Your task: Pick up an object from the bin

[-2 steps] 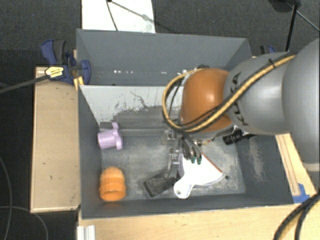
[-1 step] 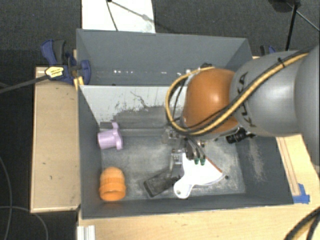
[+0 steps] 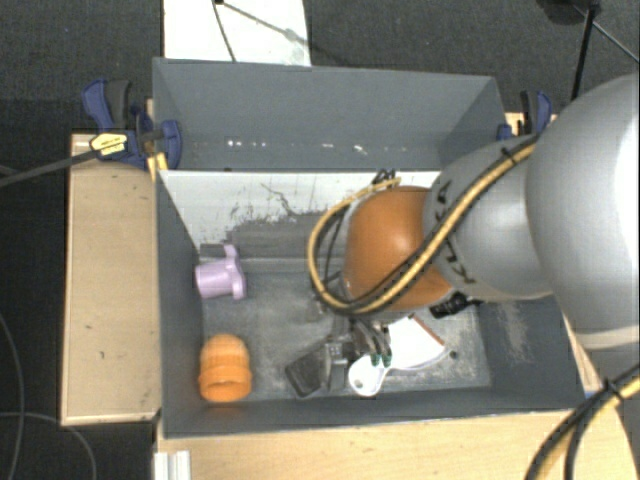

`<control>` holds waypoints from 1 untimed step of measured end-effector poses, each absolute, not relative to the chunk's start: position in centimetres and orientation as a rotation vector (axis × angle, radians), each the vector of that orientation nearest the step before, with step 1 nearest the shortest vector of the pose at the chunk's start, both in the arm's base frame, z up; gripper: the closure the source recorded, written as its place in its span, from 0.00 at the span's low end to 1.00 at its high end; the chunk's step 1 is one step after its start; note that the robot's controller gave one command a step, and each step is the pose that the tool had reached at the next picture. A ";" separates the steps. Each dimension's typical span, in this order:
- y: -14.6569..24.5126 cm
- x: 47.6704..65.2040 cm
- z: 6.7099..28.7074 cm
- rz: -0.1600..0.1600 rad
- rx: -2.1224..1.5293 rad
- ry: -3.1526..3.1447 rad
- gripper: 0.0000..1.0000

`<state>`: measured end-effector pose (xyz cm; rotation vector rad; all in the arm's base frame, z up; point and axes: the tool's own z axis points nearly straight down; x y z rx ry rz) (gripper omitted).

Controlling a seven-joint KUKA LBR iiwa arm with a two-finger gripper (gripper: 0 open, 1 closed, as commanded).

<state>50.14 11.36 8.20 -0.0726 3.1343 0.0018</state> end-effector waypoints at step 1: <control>11.9 48.4 7.3 0.001 0.064 3.137 1.00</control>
Offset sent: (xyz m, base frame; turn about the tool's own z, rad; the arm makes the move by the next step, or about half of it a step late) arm 0.0000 0.0000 0.0000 0.0000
